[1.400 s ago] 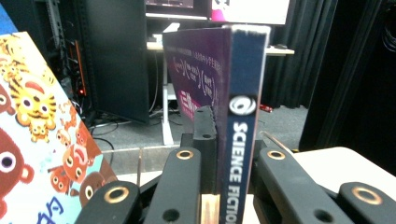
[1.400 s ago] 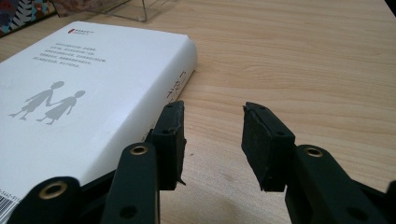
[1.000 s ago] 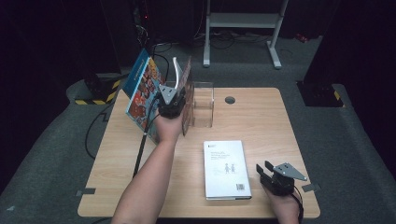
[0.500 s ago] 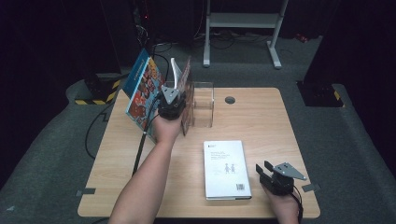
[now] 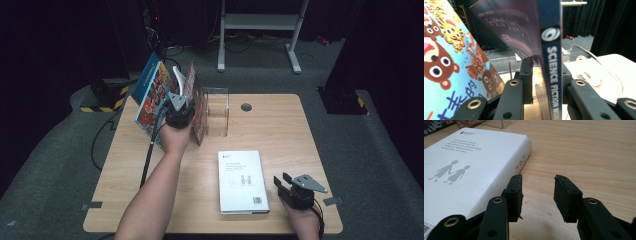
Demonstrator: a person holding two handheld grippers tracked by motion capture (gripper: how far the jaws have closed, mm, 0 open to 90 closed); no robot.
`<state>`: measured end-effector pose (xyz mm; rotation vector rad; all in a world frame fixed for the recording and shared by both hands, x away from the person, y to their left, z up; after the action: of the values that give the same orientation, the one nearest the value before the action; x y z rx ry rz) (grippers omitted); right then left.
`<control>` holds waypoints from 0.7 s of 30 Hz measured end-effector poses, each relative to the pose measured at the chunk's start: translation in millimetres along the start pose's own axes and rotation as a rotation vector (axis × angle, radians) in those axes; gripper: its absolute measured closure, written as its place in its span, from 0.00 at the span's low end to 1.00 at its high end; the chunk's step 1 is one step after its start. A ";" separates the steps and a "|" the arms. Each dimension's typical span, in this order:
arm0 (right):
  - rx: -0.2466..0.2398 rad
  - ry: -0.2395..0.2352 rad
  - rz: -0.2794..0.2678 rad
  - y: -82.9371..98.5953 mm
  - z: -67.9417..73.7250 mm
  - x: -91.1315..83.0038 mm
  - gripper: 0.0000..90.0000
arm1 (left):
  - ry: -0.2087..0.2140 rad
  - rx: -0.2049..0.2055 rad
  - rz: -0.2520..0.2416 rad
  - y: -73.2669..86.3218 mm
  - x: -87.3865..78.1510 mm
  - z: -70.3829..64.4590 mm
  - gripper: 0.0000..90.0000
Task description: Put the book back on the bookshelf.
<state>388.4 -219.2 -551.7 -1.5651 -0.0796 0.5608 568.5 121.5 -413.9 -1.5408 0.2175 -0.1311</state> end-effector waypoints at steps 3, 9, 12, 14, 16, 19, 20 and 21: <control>-0.003 -0.003 0.003 0.6 0.5 0.6 0.65 | -0.023 0.000 0.007 0.8 -0.6 5.2 0.82; 0.000 -0.004 0.004 1.0 1.3 1.1 0.65 | -0.049 -0.026 0.021 3.7 -2.5 14.5 0.82; -0.001 -0.004 0.005 1.1 1.5 1.0 0.65 | -0.055 -0.026 0.025 4.3 -2.7 15.9 0.81; -0.002 -0.004 0.004 1.1 1.7 1.2 0.65 | -0.062 -0.024 0.031 4.8 -2.9 16.6 0.78; -0.002 -0.004 0.004 1.1 1.7 1.2 0.65 | -0.072 -0.032 0.043 6.1 -2.9 17.8 0.77; -0.001 -0.004 0.004 1.1 1.7 1.1 0.65 | -0.084 -0.046 0.068 9.3 -2.4 20.9 0.74; -0.002 -0.004 0.005 1.1 1.7 1.1 0.65 | -0.088 -0.049 0.072 10.1 -2.3 21.8 0.73; -0.003 -0.004 0.005 1.1 1.8 1.2 0.65 | -0.090 -0.045 0.076 10.7 -2.5 22.8 0.73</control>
<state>388.4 -217.2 -553.0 -1.5670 -0.0800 0.5678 570.5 144.5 -424.1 -1.5774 0.2084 0.0038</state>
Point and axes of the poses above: each handheld gripper's, and its own axes: x roughly forward along the jaws, y roughly out of its underside, z roughly to its left, the point moved 8 cm from there along x, roughly forward along the jaws, and after that the axes turned 13 degrees about -z, right-handed, at the moved point
